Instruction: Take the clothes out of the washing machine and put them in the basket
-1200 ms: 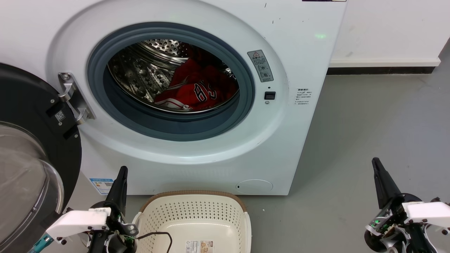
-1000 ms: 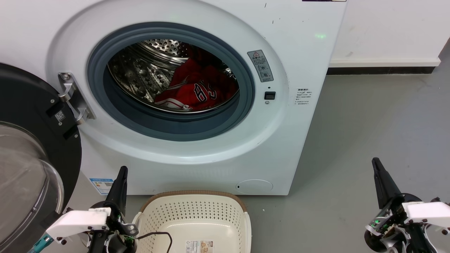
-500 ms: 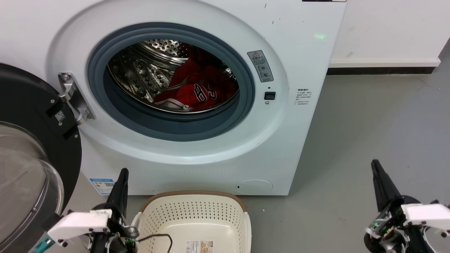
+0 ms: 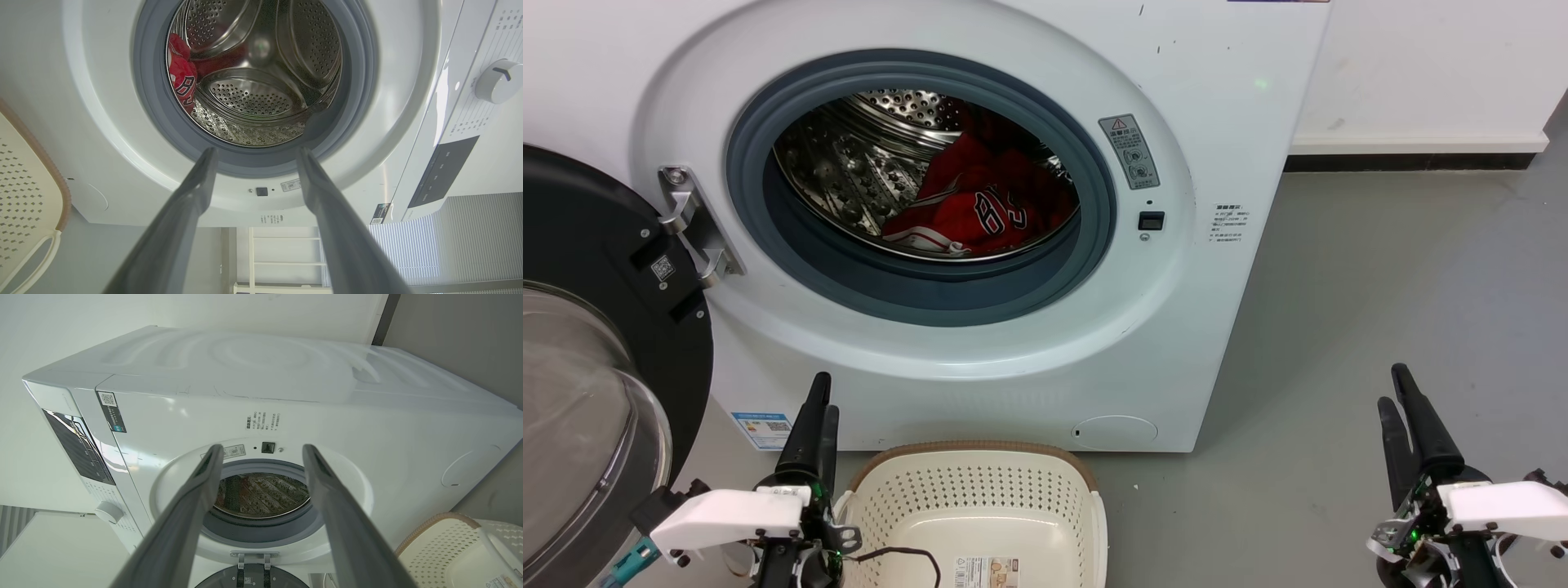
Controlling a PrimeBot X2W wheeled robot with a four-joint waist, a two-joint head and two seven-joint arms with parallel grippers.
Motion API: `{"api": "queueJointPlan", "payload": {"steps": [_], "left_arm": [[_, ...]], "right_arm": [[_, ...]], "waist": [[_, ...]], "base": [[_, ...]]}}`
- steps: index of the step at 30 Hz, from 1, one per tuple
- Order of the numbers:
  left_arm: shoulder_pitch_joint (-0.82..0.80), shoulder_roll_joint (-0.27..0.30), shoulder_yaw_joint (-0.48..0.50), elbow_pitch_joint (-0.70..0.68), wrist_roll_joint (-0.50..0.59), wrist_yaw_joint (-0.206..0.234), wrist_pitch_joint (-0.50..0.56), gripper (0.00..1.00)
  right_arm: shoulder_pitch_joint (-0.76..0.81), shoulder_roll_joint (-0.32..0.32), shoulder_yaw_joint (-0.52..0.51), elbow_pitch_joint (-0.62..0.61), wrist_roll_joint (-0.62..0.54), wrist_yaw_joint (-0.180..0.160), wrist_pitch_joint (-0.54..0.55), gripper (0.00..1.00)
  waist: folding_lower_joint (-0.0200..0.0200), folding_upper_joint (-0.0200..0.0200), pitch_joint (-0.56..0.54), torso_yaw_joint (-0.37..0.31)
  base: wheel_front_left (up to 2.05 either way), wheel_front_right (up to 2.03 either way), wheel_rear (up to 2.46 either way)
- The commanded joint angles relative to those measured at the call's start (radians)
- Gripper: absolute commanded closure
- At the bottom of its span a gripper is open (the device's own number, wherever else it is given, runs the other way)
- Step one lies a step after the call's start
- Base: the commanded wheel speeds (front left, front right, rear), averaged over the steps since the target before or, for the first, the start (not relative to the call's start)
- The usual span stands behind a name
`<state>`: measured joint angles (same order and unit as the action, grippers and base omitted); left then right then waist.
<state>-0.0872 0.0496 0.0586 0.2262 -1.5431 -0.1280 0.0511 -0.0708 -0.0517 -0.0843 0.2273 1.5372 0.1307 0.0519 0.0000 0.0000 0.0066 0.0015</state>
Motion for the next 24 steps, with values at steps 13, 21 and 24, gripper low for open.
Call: {"api": "queueJointPlan", "payload": {"steps": [13,21,24], "left_arm": [[-0.043,0.009,-0.036,-0.085,0.295,-0.002,-0.066,0.00],[-0.039,0.017,-0.051,-0.086,0.454,-0.002,-0.096,0.00],[-0.037,0.020,-0.058,-0.081,0.499,-0.002,-0.103,0.00]], "right_arm": [[0.015,0.000,0.006,-0.077,-0.328,0.000,-0.066,0.00],[0.029,0.000,0.020,-0.099,-0.517,0.000,-0.097,0.00],[0.033,0.000,0.024,-0.100,-0.570,0.000,-0.104,0.00]], "waist": [[0.0000,0.0000,-0.001,0.003],[0.0000,0.0000,-0.004,0.002],[0.0000,0.0000,-0.005,0.003]], "base": [[0.00,0.00,0.00],[0.00,0.00,0.00],[0.00,0.00,0.00]]}}
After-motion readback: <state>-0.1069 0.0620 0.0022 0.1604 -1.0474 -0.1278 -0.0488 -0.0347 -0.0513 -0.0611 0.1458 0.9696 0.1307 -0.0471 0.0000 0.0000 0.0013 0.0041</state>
